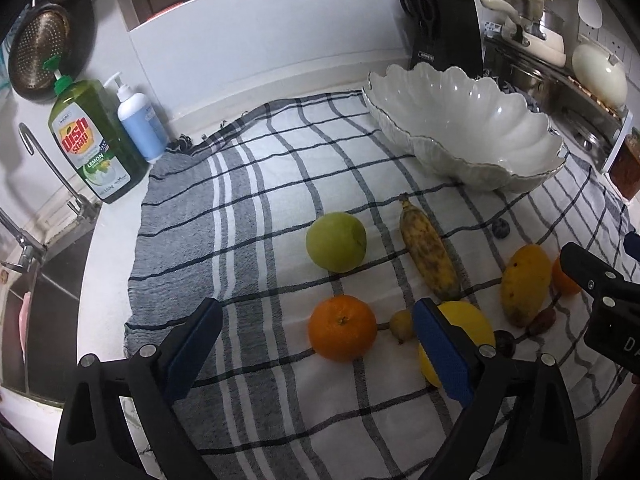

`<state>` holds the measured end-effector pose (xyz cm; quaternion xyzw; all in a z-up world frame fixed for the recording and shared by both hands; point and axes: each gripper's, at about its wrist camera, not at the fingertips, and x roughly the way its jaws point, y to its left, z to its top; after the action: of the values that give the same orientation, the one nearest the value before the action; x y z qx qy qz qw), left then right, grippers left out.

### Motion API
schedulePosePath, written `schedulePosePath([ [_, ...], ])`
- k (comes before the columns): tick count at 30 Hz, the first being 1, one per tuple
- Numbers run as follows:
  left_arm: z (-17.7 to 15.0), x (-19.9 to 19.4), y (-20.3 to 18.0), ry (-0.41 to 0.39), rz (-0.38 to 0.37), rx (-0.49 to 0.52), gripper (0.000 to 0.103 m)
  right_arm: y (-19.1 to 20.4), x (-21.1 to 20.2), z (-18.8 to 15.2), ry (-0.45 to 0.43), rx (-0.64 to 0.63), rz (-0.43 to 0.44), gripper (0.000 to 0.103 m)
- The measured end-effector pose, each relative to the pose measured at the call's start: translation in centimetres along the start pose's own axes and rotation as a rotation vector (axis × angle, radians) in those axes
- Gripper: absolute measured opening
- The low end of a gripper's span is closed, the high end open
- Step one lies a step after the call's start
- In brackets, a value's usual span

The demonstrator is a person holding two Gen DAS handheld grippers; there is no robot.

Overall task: Organize fruits
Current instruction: 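Grasp a tangerine with the left tool while the right tool grasps another tangerine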

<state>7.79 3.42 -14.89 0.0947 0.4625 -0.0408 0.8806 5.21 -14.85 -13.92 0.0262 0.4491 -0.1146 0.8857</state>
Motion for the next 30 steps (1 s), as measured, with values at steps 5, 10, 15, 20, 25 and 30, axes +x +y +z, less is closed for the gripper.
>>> schedulePosePath([
  [5,-0.4,1.3,-0.1,0.029,-0.003,0.010,0.093,0.3,0.8,-0.2,0.019,-0.006,-0.002,0.101],
  [10,-0.7,2.7,-0.3,0.059,-0.014,0.012,0.081,0.5,1.3,-0.2,0.021,-0.012,-0.010,0.101],
  [15,-1.0,3.6,-0.6,0.078,-0.033,0.014,0.075,0.7,1.6,-0.2,0.025,-0.013,-0.013,0.101],
  [20,-1.1,4.5,-0.7,0.096,-0.048,0.005,0.068,0.6,2.3,-0.3,0.045,-0.015,-0.022,0.101],
  [25,-1.3,5.1,-0.9,0.112,-0.082,-0.005,0.062,0.3,2.8,-0.3,0.053,-0.014,-0.026,0.101],
  [30,-1.2,5.1,-1.0,0.113,-0.095,-0.009,0.051,-0.2,3.0,-0.4,0.055,-0.001,-0.026,0.101],
])
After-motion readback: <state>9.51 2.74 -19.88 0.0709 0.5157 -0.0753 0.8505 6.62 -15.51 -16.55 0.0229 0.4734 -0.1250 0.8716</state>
